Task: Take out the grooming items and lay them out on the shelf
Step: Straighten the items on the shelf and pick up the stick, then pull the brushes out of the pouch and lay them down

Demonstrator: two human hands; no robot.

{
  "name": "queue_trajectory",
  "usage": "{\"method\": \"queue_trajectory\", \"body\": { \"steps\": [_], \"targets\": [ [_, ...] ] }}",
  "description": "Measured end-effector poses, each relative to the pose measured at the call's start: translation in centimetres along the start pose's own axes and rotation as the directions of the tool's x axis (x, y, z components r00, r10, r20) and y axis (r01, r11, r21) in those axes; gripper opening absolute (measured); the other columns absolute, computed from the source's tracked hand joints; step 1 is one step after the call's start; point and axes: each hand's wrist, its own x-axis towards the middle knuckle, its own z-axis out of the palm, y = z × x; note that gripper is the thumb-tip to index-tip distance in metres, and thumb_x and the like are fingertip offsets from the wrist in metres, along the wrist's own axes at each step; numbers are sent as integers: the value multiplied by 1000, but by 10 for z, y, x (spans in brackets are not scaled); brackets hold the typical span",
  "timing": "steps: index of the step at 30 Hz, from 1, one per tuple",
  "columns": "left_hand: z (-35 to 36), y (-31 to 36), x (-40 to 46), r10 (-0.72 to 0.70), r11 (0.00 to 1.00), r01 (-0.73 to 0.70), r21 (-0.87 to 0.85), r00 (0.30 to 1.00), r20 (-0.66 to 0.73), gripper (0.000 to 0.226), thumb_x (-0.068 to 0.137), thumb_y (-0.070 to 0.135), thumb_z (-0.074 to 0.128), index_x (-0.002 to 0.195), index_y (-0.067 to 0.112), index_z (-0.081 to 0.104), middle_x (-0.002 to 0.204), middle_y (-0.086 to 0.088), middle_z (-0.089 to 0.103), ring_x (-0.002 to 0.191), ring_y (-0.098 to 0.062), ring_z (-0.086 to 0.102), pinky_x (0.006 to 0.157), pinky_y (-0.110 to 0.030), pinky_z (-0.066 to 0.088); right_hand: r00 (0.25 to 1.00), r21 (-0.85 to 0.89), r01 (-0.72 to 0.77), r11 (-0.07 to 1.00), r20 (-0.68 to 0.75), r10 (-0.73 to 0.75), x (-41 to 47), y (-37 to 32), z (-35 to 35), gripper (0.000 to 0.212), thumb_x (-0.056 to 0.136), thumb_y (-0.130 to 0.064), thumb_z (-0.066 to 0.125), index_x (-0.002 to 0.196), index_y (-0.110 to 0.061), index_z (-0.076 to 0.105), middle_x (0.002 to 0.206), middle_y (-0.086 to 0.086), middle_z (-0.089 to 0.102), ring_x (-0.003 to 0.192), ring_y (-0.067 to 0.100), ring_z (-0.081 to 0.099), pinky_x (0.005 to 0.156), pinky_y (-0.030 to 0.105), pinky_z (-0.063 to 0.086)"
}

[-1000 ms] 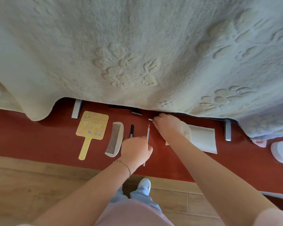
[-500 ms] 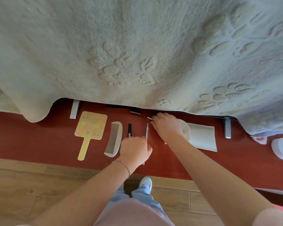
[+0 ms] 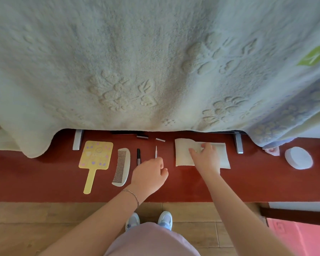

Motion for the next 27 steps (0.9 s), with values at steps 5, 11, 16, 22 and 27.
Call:
{"method": "queue_trajectory", "body": {
  "steps": [5, 11, 16, 22, 27],
  "targets": [
    [2, 18, 5, 66, 991, -58, -119, 996, 66, 33, 93, 35, 44, 123, 21, 50, 109, 5, 61, 92, -10, 61, 77, -23, 49, 998, 19, -53, 998, 34, 53, -1, -1, -4, 42, 86, -34, 59, 115, -5, 49, 114, 10, 54, 99, 27, 55, 77, 33, 43],
    [23, 31, 12, 41, 966, 7, -260, 983, 180, 65, 89, 33, 52, 145, 22, 22, 138, -2, 44, 113, -15, 56, 89, -31, 50, 955, 135, -195, 972, 250, 157, 0, 3, -13, 31, 88, -28, 56, 111, -8, 54, 95, 7, 61, 80, 23, 57, 67, 29, 39],
    [27, 37, 10, 88, 939, -64, -337, 994, 58, 79, 83, 30, 64, 146, 32, 16, 125, -1, 42, 102, -11, 56, 82, -24, 50, 882, 450, -422, 787, 403, 243, -15, 12, -30, 4, 89, -11, 53, 87, -8, 51, 59, 6, 52, 48, 16, 56, 47, 23, 45],
    [19, 43, 9, 284, 750, -308, -585, 949, -136, 72, 81, 24, 70, 137, 42, 28, 133, 11, 42, 120, 4, 37, 97, -19, 41, 813, 683, -563, 466, 558, 164, -54, 15, -59, 11, 92, -7, 53, 84, 0, 53, 61, 11, 49, 53, 20, 54, 45, 23, 44],
    [-8, 47, 10, 348, 657, -406, -636, 911, -222, 24, 83, 36, 64, 107, 37, 62, 116, 24, 52, 108, 0, 52, 82, -20, 49, 867, 396, -291, 871, 494, 65, -67, 18, -79, 25, 92, -21, 54, 73, -6, 53, 58, 6, 54, 52, 18, 57, 50, 22, 45]
  ]
}}
